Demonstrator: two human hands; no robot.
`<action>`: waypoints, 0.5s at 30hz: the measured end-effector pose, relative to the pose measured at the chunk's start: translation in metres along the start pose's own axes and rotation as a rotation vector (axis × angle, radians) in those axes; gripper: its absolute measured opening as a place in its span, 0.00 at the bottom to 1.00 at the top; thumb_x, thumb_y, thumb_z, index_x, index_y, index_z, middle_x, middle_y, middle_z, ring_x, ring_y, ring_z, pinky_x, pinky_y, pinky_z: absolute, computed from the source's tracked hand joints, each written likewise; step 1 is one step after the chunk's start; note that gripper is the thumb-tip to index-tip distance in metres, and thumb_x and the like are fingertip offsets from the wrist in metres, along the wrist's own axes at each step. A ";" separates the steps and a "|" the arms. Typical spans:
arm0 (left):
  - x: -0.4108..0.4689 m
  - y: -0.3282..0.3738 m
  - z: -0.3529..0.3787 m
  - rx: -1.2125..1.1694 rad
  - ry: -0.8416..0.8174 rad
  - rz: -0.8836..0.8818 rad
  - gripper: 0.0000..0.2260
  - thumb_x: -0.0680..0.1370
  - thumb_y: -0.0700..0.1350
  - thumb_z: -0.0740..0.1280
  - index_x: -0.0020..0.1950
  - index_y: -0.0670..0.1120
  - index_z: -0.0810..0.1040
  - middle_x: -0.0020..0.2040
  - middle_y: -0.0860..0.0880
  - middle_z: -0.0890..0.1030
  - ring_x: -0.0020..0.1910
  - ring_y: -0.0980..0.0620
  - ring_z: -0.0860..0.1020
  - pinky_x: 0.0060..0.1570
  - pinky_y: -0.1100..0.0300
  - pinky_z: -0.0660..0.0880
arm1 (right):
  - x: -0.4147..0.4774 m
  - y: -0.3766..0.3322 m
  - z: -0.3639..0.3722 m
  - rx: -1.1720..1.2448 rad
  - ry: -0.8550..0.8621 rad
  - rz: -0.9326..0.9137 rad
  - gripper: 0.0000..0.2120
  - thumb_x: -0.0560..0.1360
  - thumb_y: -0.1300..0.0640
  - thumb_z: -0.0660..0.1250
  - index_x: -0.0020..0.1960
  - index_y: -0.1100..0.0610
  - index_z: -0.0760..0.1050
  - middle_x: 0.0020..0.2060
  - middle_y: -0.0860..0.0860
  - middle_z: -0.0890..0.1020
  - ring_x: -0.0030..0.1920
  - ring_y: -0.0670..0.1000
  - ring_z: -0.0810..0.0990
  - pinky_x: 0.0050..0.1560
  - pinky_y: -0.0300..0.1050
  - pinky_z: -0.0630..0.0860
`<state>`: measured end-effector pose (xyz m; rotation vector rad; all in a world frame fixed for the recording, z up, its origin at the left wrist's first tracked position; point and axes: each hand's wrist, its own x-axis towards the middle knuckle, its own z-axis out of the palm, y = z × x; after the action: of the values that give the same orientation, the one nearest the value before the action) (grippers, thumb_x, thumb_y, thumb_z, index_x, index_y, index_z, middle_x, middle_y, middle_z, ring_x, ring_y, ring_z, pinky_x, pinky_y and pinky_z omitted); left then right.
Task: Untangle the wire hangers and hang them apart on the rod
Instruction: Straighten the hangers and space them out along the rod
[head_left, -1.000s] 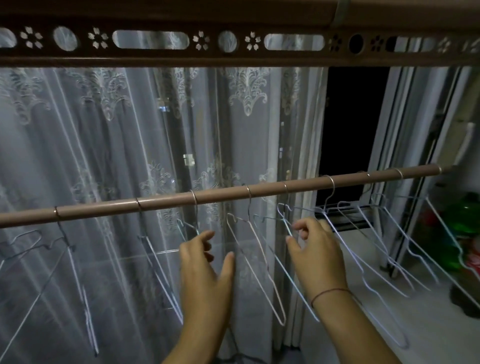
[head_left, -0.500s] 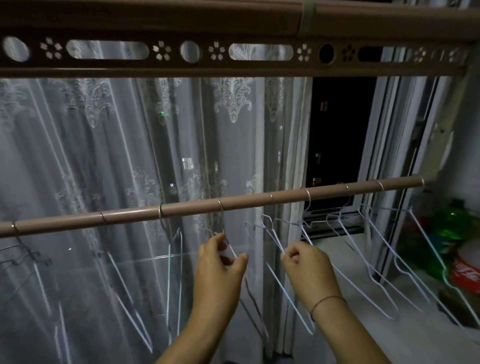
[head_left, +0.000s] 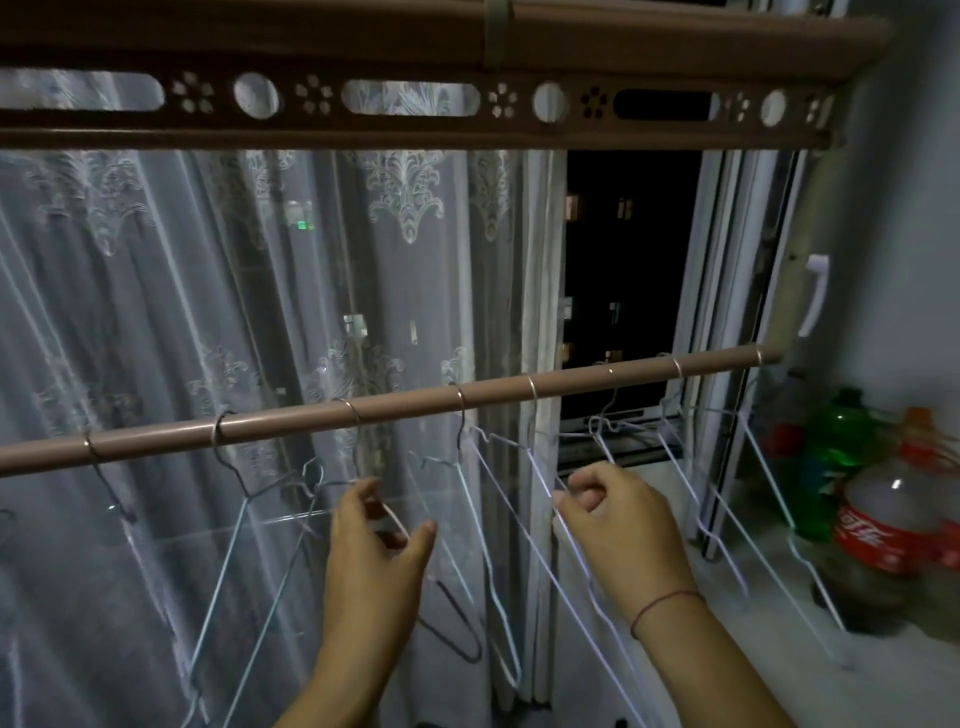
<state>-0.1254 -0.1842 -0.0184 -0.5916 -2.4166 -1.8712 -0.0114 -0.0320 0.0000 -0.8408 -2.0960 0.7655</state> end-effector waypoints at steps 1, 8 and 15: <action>-0.001 -0.001 0.002 0.003 0.007 -0.012 0.29 0.70 0.43 0.72 0.68 0.50 0.64 0.60 0.47 0.73 0.44 0.53 0.77 0.47 0.56 0.73 | 0.000 0.004 0.001 -0.018 -0.030 0.006 0.08 0.71 0.52 0.69 0.47 0.54 0.77 0.39 0.48 0.76 0.39 0.47 0.74 0.40 0.37 0.70; -0.016 0.023 0.010 0.231 0.224 0.110 0.29 0.68 0.39 0.74 0.66 0.46 0.69 0.68 0.42 0.63 0.67 0.43 0.64 0.68 0.47 0.60 | 0.019 0.031 -0.024 -0.004 0.152 0.005 0.02 0.72 0.56 0.66 0.42 0.55 0.77 0.36 0.50 0.79 0.36 0.47 0.76 0.31 0.34 0.67; -0.039 0.055 0.056 0.090 -0.042 0.413 0.13 0.72 0.40 0.70 0.51 0.55 0.75 0.47 0.58 0.74 0.46 0.60 0.76 0.44 0.70 0.72 | 0.062 0.072 -0.057 -0.119 0.246 0.055 0.10 0.72 0.56 0.68 0.52 0.58 0.77 0.52 0.55 0.77 0.46 0.51 0.75 0.45 0.41 0.71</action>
<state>-0.0606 -0.1310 0.0073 -1.0373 -2.1706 -1.5868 0.0254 0.0727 0.0043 -1.0077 -1.9194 0.5395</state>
